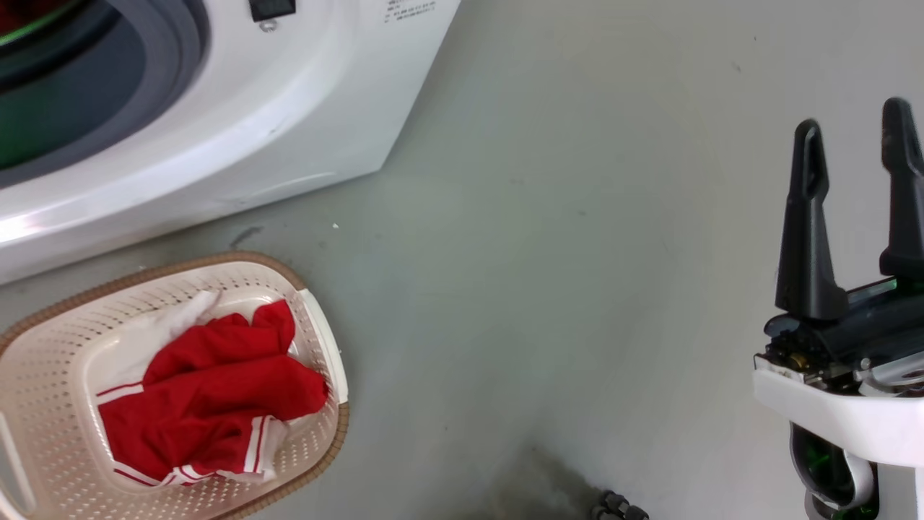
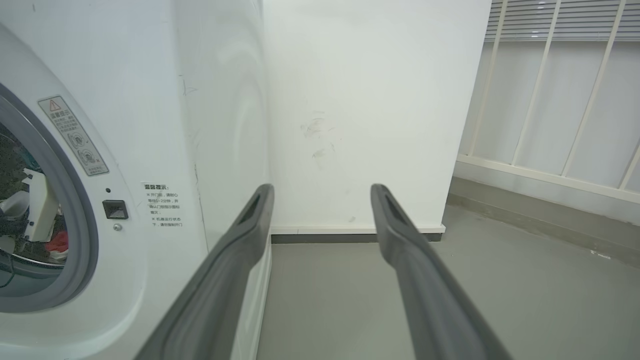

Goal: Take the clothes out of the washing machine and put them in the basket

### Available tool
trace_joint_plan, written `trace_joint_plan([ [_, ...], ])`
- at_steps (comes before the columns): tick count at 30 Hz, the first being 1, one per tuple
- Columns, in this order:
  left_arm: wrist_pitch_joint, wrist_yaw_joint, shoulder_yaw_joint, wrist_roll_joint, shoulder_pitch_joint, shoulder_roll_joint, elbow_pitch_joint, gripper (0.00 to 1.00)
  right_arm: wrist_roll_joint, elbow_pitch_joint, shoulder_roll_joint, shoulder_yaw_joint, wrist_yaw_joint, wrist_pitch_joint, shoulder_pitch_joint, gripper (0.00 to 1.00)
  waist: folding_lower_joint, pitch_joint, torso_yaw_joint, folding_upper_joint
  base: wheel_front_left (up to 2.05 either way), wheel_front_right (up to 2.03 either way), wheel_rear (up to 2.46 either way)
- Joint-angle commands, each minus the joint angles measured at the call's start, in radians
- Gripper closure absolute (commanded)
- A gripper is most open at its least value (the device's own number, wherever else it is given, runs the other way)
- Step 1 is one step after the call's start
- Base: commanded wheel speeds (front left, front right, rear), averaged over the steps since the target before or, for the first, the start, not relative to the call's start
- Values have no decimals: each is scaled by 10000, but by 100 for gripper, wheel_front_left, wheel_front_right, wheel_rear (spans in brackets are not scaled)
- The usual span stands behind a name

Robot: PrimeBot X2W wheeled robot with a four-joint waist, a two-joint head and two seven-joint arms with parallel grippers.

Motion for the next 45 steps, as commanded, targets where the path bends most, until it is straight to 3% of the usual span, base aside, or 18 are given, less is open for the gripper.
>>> trace_joint_plan([
  [1, -555, -3, -1, -117, 472, -77, -24, 100, -119, 33, 1, 29, -3, -23, 171, 0, 1, -471, 236, 0, 0, 0, 0],
  [10, -2326, 43, 55, -463, 2017, -529, -60, 100, -477, 196, 1, 74, -3, -23, 510, 0, 1, -1391, 638, 0, 0, 0, 0],
  [22, -3957, 506, 207, -1025, 4598, -1395, -800, 100, -1150, 780, -2, 205, -3, -25, 1637, 0, 1, -3204, 1175, 0, 0, 0, 0],
  [30, -4361, 958, 325, -1344, 6620, -1838, -2007, 100, -1677, 1333, 1, 259, -3, -23, 2548, 0, 1, -4546, 1505, 0, 0, 0, 0],
  [45, -4024, 2054, 94, -1721, 10605, -1904, -5368, 100, -2142, 1890, 0, 225, -3, -23, 3631, 0, 1, -5839, 2059, 0, 0, 0, 0],
])
